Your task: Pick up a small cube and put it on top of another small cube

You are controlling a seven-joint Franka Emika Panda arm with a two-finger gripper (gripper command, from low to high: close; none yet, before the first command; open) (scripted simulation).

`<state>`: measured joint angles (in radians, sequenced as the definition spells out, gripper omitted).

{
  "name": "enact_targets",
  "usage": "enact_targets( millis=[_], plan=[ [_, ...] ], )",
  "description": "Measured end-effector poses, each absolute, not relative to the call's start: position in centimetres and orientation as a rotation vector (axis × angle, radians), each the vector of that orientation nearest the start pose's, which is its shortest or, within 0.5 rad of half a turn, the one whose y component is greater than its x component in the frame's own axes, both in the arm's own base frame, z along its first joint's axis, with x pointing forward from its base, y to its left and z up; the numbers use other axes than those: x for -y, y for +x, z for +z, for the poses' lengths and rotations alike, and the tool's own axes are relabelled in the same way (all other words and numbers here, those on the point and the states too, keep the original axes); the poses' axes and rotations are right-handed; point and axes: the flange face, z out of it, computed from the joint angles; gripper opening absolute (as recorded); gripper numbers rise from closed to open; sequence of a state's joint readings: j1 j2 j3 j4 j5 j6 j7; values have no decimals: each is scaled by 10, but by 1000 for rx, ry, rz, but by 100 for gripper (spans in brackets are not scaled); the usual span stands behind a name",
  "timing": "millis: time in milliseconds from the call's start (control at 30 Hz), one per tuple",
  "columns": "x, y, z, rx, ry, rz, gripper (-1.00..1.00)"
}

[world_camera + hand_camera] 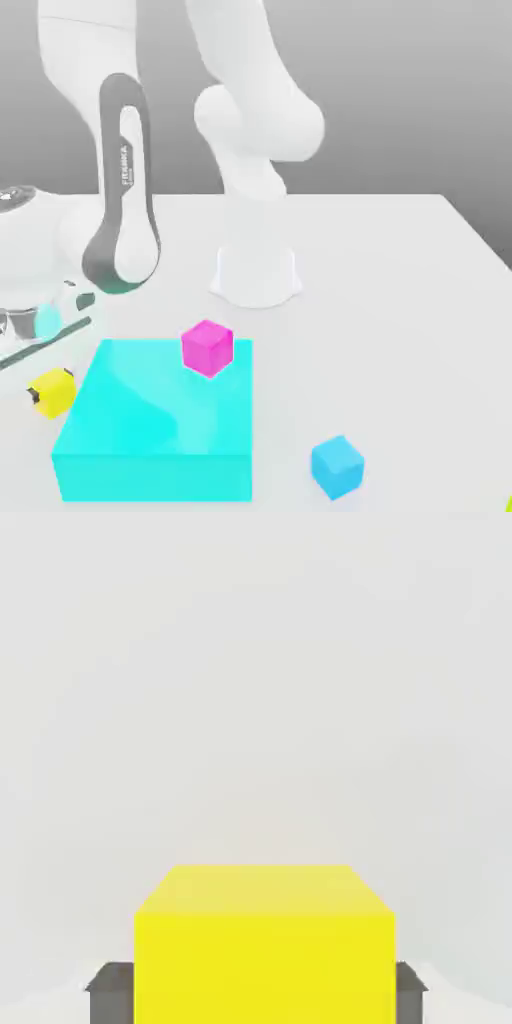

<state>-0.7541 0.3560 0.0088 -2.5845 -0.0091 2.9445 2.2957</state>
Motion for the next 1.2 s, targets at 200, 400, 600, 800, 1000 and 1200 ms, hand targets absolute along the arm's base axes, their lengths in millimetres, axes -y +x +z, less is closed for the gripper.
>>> enact_targets(
  millis=[200, 400, 600, 800, 1000, 1200],
  plan=[
    [294, 320, 169, -3132, -168, -2, -100],
    [247, 337, 224, -3149, -341, -28, -100],
    [183, 345, 269, -3136, -544, -51, -100],
    [114, 339, 306, -3074, -759, -37, -100],
    [68, 328, 304, -3007, -910, -5, -100],
    [66, 327, 265, -3004, -916, -2, 100]
  ],
)
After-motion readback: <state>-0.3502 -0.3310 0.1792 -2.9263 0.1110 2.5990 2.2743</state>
